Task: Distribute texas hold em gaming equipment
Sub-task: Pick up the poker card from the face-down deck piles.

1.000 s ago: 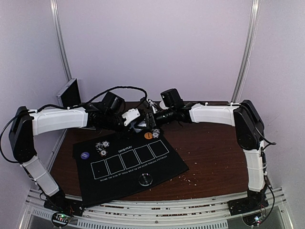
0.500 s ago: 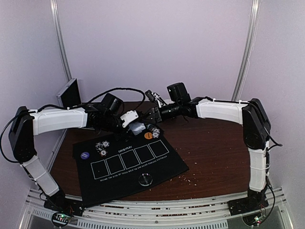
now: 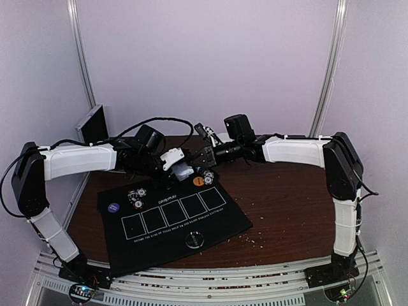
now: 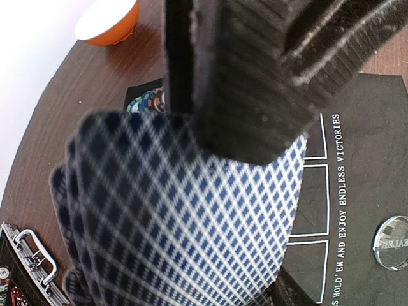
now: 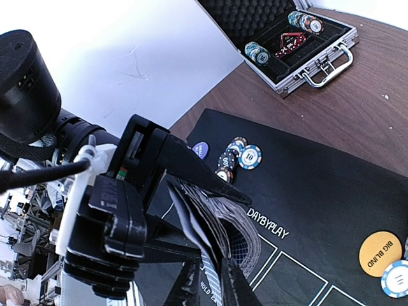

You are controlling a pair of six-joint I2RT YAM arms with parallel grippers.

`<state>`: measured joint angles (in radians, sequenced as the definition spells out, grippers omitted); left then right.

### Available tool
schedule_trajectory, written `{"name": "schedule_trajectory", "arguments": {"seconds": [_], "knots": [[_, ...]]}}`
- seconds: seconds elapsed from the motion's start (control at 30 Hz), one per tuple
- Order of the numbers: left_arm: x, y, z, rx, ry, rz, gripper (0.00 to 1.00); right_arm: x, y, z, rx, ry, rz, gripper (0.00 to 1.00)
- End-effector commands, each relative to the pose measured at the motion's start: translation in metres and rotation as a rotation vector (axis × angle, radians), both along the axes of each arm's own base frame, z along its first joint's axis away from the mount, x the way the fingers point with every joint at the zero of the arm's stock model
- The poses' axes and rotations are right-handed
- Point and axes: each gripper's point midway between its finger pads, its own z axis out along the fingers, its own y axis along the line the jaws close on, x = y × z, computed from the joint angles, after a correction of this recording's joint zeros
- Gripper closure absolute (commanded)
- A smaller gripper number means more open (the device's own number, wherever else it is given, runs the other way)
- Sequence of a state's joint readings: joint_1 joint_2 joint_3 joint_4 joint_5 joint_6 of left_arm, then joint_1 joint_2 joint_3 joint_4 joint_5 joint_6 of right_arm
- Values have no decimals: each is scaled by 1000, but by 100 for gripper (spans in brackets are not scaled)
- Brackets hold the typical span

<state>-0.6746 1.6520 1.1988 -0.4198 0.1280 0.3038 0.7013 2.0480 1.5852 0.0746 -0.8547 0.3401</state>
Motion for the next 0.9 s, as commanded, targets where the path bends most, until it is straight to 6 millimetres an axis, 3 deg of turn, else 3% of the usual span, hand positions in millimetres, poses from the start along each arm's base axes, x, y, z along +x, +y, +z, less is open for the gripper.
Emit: {"name": "schedule_trajectory", "arguments": {"seconds": [0.0,0.4,0.53,0.7,0.87], "knots": [[5,-1,4,-30,-7,9,48,-8,6,11,42,-14,28,86],[5,-1,6,-35,-10,10,48,-6,9,0,21,0,16,78],[6,0,6,-35,-8,13,49,-6,9,-3,13,7,17,82],[4,1,4,-31,-5,14,49,-5,6,-4,-10,-4,10,100],[3,2,2,-31,1,13,49,2,-7,-1,-22,-13,-24,100]]}}
